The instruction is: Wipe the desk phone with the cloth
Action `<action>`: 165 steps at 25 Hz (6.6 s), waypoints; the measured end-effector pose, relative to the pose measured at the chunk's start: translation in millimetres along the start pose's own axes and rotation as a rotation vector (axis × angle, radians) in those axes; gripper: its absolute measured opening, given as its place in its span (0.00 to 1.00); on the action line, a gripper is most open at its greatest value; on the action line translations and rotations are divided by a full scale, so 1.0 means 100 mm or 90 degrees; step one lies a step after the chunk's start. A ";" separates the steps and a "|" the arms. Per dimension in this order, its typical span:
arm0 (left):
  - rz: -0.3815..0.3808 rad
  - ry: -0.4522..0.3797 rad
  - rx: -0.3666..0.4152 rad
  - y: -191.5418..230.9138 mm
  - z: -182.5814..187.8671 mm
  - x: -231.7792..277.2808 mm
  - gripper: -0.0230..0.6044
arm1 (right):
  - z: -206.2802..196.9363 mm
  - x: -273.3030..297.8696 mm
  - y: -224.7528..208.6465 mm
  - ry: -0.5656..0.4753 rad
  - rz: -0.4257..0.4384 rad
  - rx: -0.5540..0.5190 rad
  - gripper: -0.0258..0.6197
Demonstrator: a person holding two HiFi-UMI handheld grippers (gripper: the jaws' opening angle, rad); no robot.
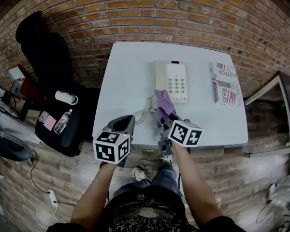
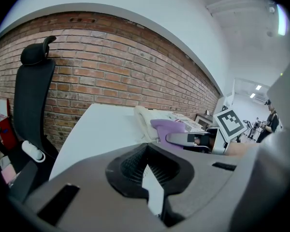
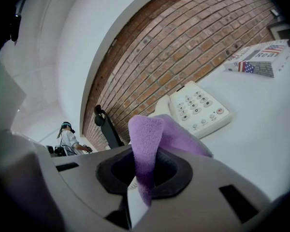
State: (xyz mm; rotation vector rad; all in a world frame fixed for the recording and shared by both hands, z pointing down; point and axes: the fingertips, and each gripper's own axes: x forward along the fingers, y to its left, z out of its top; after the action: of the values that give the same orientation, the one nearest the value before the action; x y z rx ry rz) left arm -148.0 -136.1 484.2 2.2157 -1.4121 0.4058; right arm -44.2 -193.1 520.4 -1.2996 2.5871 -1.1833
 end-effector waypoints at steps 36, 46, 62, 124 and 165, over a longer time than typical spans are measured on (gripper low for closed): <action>0.051 -0.058 -0.075 0.24 0.57 0.49 0.05 | 1.53 0.41 0.40 0.081 0.089 -0.284 0.11; 0.110 -0.067 -0.100 0.48 0.68 0.58 0.05 | 2.02 1.06 0.44 0.172 0.146 -0.440 0.11; 0.203 -0.063 -0.148 0.74 0.50 0.48 0.05 | 1.62 1.88 0.20 0.464 0.296 -0.748 0.11; 0.168 -0.076 -0.136 0.68 0.08 -0.31 0.05 | -0.07 0.87 0.30 0.828 0.343 -0.933 0.11; -0.071 -0.055 0.037 -0.02 0.51 -0.17 0.05 | 0.60 -0.38 0.84 0.260 0.075 -0.490 0.11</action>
State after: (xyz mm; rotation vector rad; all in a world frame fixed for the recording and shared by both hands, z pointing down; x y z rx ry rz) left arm -154.0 -150.1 432.1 2.3714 -1.3282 0.3213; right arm -57.2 -172.7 412.9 -1.0002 3.5657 -0.4513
